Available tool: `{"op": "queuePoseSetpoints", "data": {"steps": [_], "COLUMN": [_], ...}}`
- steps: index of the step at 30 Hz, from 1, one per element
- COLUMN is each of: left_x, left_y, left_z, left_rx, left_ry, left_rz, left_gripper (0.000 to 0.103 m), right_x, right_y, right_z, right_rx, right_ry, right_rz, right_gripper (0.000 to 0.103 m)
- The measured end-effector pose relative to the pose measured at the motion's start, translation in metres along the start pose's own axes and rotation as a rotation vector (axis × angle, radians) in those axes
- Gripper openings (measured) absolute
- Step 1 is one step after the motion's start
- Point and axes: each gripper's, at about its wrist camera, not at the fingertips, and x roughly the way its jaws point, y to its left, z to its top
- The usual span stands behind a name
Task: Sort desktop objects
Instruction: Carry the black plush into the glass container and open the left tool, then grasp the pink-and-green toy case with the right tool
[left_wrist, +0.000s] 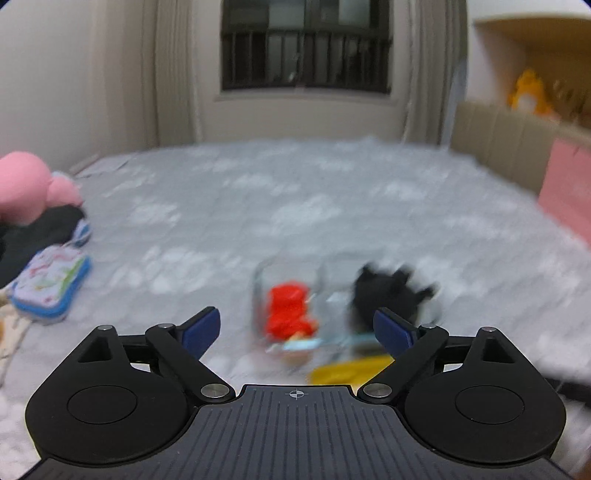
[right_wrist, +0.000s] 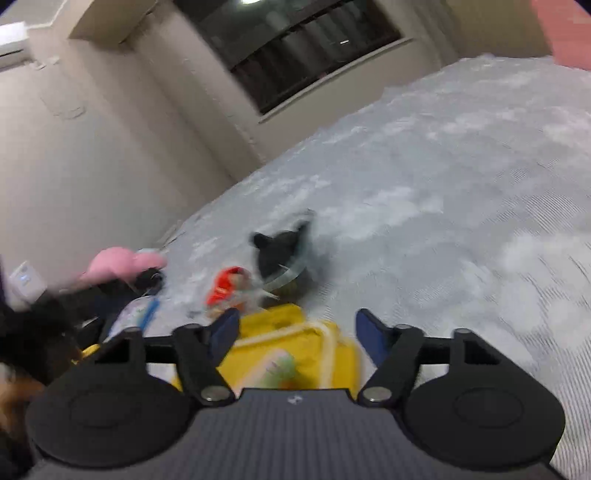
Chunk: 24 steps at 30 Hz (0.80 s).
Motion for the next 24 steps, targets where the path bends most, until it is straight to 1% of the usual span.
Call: {"op": "queuePoseSetpoints", "data": {"steps": [1, 2, 3, 4, 5, 7, 9, 10, 11, 13, 15, 18, 20, 22, 23, 24], "left_x": [0.008, 0.017, 0.026, 0.037, 0.046, 0.057, 0.062, 0.065, 0.065, 0.058, 0.051, 0.051, 0.05, 0.05, 0.05, 0.051], "left_y": [0.003, 0.006, 0.008, 0.011, 0.013, 0.017, 0.021, 0.022, 0.024, 0.029, 0.036, 0.05, 0.058, 0.064, 0.066, 0.068], "left_z": [-0.001, -0.001, 0.0, 0.002, 0.003, 0.001, -0.007, -0.01, -0.01, -0.008, -0.008, -0.011, -0.013, -0.017, -0.018, -0.021], "left_rx": [-0.002, -0.005, -0.01, -0.019, -0.029, -0.052, -0.064, -0.067, -0.068, -0.073, -0.076, -0.096, -0.115, -0.119, -0.121, -0.124], "left_ry": [0.047, 0.092, 0.122, 0.145, 0.165, 0.163, 0.16, 0.169, 0.169, 0.111, 0.077, 0.091, 0.1, 0.105, 0.112, 0.122], "left_rz": [-0.006, -0.038, -0.087, -0.14, -0.176, -0.195, -0.232, -0.253, -0.261, -0.244, -0.22, -0.221, -0.209, -0.192, -0.19, -0.198], "left_gripper": [0.094, 0.094, 0.094, 0.094, 0.094, 0.094, 0.094, 0.094, 0.094, 0.095, 0.097, 0.097, 0.097, 0.098, 0.098, 0.099], "right_x": [0.003, 0.006, 0.01, 0.013, 0.017, 0.024, 0.03, 0.032, 0.035, 0.037, 0.036, 0.041, 0.05, 0.054, 0.056, 0.058], "right_y": [0.005, 0.01, 0.016, 0.02, 0.025, 0.034, 0.037, 0.038, 0.038, 0.038, 0.036, 0.033, 0.035, 0.038, 0.039, 0.04], "right_z": [0.009, 0.018, 0.027, 0.033, 0.037, 0.038, 0.032, 0.028, 0.022, 0.011, 0.004, -0.007, -0.013, -0.018, -0.02, -0.02], "right_rx": [-0.015, -0.037, -0.059, -0.083, -0.111, -0.138, -0.122, -0.114, -0.112, -0.092, -0.049, 0.009, -0.004, -0.021, -0.019, -0.016], "right_ry": [0.013, 0.025, 0.036, 0.036, 0.039, 0.084, 0.138, 0.162, 0.177, 0.199, 0.203, 0.24, 0.266, 0.272, 0.27, 0.271], "right_rz": [0.008, -0.002, -0.014, -0.038, -0.068, -0.097, -0.094, -0.096, -0.121, -0.169, -0.164, -0.126, -0.142, -0.139, -0.134, -0.132], "right_gripper": [0.054, 0.048, 0.042, 0.042, 0.042, 0.043, 0.051, 0.052, 0.052, 0.053, 0.053, 0.053, 0.053, 0.053, 0.049, 0.037]}}
